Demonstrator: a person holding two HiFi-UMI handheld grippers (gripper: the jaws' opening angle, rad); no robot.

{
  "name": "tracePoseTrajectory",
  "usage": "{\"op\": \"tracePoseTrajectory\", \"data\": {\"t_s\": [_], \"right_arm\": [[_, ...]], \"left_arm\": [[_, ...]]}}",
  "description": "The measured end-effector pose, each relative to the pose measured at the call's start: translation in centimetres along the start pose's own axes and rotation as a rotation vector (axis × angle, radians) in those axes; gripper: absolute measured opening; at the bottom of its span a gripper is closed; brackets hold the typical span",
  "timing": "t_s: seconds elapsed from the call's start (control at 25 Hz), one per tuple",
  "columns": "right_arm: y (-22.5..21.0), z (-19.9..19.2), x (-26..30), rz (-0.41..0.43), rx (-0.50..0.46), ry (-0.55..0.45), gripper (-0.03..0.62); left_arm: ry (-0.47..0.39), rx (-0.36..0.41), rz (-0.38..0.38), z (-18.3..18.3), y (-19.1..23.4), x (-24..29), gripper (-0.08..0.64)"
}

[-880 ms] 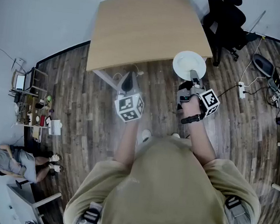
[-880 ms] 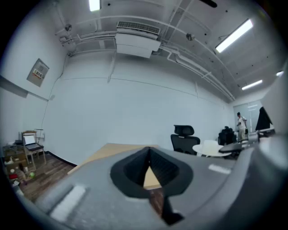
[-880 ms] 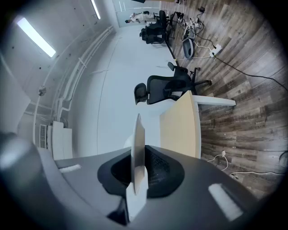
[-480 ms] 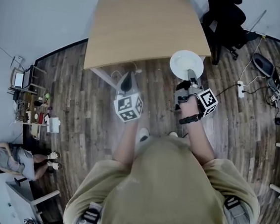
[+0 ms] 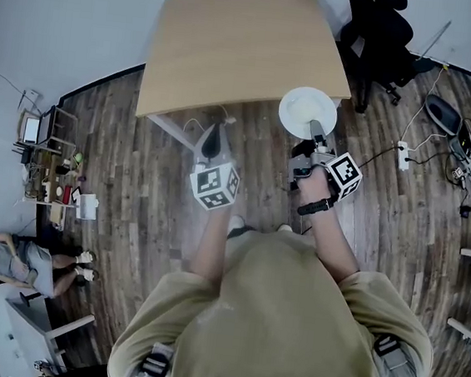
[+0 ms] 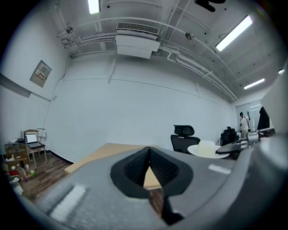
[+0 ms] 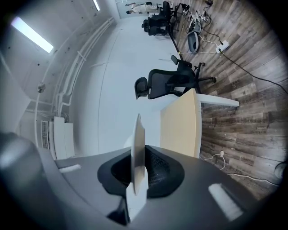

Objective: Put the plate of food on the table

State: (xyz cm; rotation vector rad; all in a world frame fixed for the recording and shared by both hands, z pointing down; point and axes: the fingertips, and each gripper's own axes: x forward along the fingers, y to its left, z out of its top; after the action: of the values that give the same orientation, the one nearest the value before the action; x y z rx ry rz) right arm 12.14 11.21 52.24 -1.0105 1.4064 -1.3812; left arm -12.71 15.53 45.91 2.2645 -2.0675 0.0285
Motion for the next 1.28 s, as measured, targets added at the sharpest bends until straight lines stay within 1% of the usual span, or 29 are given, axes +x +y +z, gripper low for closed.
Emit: {"op": "tracePoseTrajectory", "data": {"t_s": [0.16, 0.28, 0.44, 0.64, 0.76, 0.96, 1.08, 1.28], "right_arm": [[-0.9, -0.4, 0.3, -0.019, 0.069, 0.026, 0.021], [-1.2, -1.2, 1.2, -0.015, 0.068, 0.047, 0.02], [-1.9, -1.7, 3.9, -0.025, 0.055, 0.051, 0.02], [-2.3, -2.4, 7.7, -0.034, 0.045, 0.034, 0.02], [-2.2, -3.4, 10.8, -0.032, 0.039, 0.022, 0.021], [-0.6, -4.7, 16.5, -0.016, -0.002, 0.003, 0.02], [-0.3, -5.4, 19.2, -0.015, -0.013, -0.012, 0.021], [-0.9, -6.2, 21.6, -0.011, -0.034, -0.024, 0.021]], "left_arm": [[0.009, -0.004, -0.023, -0.5, -1.0, -0.8, -0.002], [0.019, 0.007, -0.033, -1.2, -0.8, -0.2, -0.001], [0.033, 0.01, -0.045, -1.5, 0.2, 2.9, -0.001], [0.014, 0.007, -0.073, -0.7, 1.9, 7.1, 0.0], [0.002, 0.003, -0.089, -0.1, 4.0, 10.0, 0.0], [-0.03, -0.011, -0.101, 2.3, 8.2, 15.1, 0.0], [-0.031, -0.025, -0.1, 2.4, 10.5, 17.5, 0.0], [-0.02, 0.002, -0.128, 2.1, 12.1, 20.2, 0.0]]}}
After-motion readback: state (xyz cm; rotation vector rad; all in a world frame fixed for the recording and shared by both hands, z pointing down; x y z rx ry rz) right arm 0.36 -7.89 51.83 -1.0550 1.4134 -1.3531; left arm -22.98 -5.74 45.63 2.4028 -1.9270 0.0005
